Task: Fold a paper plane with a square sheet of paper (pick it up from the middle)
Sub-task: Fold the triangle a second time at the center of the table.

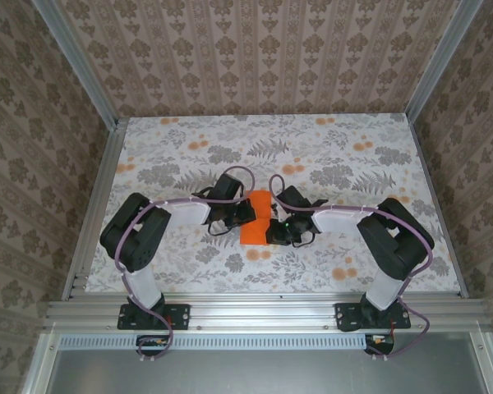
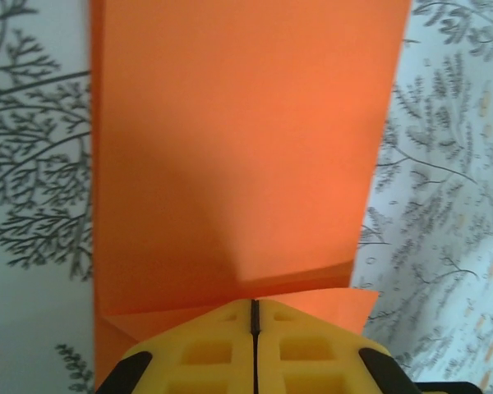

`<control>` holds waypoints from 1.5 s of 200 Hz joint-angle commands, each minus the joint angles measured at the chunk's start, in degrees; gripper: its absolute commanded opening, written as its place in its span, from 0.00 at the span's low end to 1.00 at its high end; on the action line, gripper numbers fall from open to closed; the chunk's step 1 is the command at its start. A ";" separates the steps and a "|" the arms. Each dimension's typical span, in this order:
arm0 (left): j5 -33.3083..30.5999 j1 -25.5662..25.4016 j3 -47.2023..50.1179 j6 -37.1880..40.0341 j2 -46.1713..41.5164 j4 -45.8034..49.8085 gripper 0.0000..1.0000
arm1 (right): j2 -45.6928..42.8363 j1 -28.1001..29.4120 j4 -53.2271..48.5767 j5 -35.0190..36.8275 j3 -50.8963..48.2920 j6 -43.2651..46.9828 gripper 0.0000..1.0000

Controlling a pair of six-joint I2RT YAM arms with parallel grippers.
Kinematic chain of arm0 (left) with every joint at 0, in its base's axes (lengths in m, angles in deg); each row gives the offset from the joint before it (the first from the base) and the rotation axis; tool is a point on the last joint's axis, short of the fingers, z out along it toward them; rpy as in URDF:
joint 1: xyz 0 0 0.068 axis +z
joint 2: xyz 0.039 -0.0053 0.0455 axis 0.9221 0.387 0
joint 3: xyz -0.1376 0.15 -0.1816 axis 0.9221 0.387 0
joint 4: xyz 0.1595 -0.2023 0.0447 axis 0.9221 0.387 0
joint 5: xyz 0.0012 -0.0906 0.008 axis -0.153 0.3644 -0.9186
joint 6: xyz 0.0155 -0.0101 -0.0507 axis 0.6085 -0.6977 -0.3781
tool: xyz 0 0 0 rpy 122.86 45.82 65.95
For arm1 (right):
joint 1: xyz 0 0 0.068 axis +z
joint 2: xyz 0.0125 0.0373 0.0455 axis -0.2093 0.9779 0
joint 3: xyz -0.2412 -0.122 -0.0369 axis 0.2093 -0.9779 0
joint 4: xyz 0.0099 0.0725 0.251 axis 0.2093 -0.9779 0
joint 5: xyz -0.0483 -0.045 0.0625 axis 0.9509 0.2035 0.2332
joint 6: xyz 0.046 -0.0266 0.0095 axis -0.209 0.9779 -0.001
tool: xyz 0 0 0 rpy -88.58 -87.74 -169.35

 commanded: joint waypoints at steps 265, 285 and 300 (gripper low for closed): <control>-2.26 2.14 5.07 -0.73 2.14 -1.39 0.05 | -2.67 -2.46 -1.85 -5.86 -7.98 0.92 0.08; -1.48 2.13 4.10 -0.15 1.98 -1.55 0.06 | -6.38 -3.74 -2.97 -5.16 -5.83 1.20 0.09; -0.69 2.05 3.07 -0.02 1.01 -1.72 0.08 | -8.81 -4.19 -3.60 -2.76 -3.51 1.47 0.10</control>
